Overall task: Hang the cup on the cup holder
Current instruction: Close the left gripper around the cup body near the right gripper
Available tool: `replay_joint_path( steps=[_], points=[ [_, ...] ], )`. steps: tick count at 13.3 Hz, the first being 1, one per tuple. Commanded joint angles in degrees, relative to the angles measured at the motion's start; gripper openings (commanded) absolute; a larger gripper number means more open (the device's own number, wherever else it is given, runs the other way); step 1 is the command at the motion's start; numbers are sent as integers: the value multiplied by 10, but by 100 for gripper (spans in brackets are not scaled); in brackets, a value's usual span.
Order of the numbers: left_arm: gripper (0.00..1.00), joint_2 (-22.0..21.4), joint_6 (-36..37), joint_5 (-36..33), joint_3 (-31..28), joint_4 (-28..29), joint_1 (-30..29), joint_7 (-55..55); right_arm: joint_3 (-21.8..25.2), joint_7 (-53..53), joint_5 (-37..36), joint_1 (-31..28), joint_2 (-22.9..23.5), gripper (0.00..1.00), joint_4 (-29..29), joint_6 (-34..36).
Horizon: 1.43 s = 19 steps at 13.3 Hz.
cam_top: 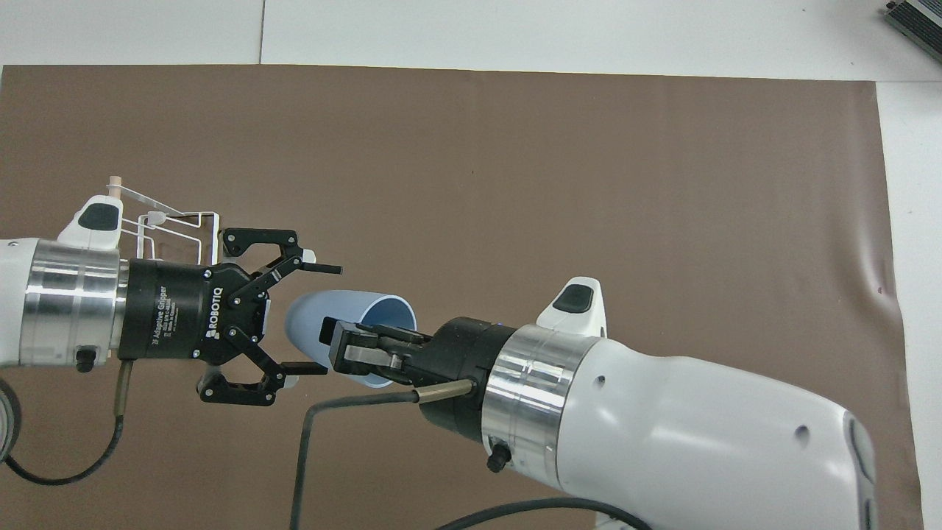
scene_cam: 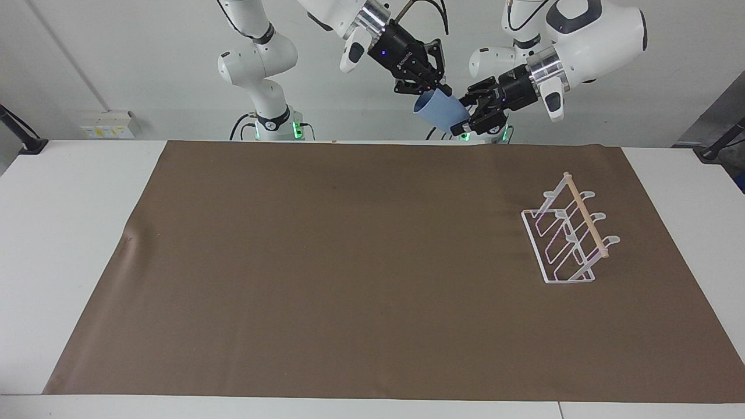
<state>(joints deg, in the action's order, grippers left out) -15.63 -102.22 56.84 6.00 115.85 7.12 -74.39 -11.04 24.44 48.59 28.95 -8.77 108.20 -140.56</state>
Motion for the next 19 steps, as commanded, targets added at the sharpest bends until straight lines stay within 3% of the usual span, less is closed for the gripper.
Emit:
replay_joint_path(
  steps=[1,2,3,4,5,12,13,14,15,19],
  points=[
    [100,-26,0,-2,-6,29,4,2,-3,10,17,-1,-4,0,2,-2],
    [100,-27,0,-3,-6,30,4,2,-3,10,17,-1,-4,0,3,-2],
    [85,-27,1,-3,-6,30,4,1,-3,10,17,0,-5,0,3,-2],
    [36,-27,3,-3,-6,30,4,2,-3,10,17,0,-5,0,3,-2],
    [0,-26,4,-5,-6,30,4,7,-3,10,17,-1,-5,0,3,-2],
    [0,-27,11,-14,-6,30,-4,14,-3,10,17,-1,-5,0,3,-2],
    [0,-27,16,-23,-6,30,-5,15,-3,10,17,-1,-5,11,3,-2],
    [0,-27,19,-28,-6,30,-5,16,-3,10,17,-1,-5,66,3,-2],
    [0,-27,19,-30,-6,29,-6,15,-3,15,17,-1,-5,100,3,-2],
    [0,-24,20,-50,-9,22,-19,11,-3,18,17,-1,-3,100,2,-7]
  ],
)
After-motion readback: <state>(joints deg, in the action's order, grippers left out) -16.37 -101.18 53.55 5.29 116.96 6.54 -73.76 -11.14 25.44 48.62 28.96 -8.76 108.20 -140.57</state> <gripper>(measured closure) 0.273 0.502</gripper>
